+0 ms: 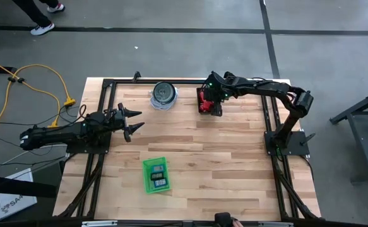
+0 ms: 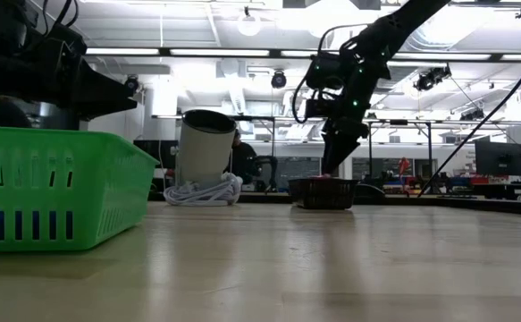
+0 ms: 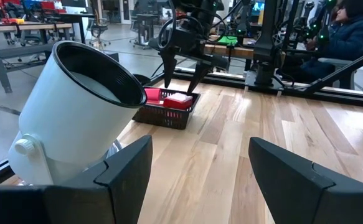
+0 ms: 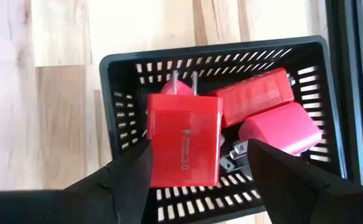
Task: Pick & Place Office items
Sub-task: Return to Home Position
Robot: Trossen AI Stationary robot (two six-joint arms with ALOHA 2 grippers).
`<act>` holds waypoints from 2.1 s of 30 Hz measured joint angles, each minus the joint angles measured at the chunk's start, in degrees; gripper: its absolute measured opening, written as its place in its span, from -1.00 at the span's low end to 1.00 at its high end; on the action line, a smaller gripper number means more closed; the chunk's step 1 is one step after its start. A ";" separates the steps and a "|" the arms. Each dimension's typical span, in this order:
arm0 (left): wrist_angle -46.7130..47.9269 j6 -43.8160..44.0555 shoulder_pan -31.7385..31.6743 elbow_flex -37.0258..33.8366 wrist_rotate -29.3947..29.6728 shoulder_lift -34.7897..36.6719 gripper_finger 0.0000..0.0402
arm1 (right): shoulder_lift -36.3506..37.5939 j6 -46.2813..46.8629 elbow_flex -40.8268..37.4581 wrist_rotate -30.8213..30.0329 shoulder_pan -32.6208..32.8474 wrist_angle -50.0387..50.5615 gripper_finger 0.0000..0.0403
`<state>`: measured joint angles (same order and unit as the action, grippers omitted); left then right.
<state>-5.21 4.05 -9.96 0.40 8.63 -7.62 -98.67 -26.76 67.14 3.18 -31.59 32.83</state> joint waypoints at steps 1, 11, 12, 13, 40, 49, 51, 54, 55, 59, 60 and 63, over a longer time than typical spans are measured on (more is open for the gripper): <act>0.00 0.00 0.02 0.00 0.00 0.00 0.29 | 0.00 0.03 0.01 -0.02 0.11 0.15 0.23; 0.00 0.00 0.00 0.00 0.01 0.00 0.29 | 0.00 0.16 -0.01 0.21 0.22 0.32 0.23; 0.00 0.00 0.02 0.00 -0.01 0.02 0.29 | 0.00 0.17 0.00 0.21 0.22 0.32 0.23; 0.02 0.00 0.00 0.00 0.01 0.00 0.29 | 0.00 0.17 0.01 0.21 0.22 0.32 0.23; 0.00 0.00 0.01 0.00 -0.01 0.02 0.29 | 10.24 1.24 -0.01 -0.22 3.31 -2.45 0.23; 0.00 0.00 0.00 0.00 -0.01 0.00 0.29 | 18.16 5.86 0.01 -0.21 9.71 -4.96 0.23; 0.00 0.00 0.01 0.00 0.01 0.02 0.29 | 19.13 6.99 0.01 -0.20 10.94 -5.03 0.23; 0.00 0.00 0.00 0.00 -0.01 0.01 0.29 | 20.12 9.69 0.01 -0.24 12.52 -4.89 0.23; 0.00 0.00 0.00 0.00 -0.01 0.02 0.29 | 20.36 11.09 0.01 -0.22 12.91 -4.80 0.23; 0.00 0.00 0.02 0.00 -0.01 0.02 0.29 | 20.70 16.83 0.01 -0.22 14.08 -4.34 0.23; 0.00 0.00 0.01 0.00 0.01 0.01 0.29 | 20.72 18.01 0.01 -0.20 14.30 -4.31 0.23; 0.00 0.00 0.02 0.00 0.01 0.00 0.29 | 20.72 19.79 0.01 -0.05 14.40 -3.57 0.23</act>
<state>-5.21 4.05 -9.94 0.40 8.64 -7.61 -77.95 -6.96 67.16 3.14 -17.19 29.26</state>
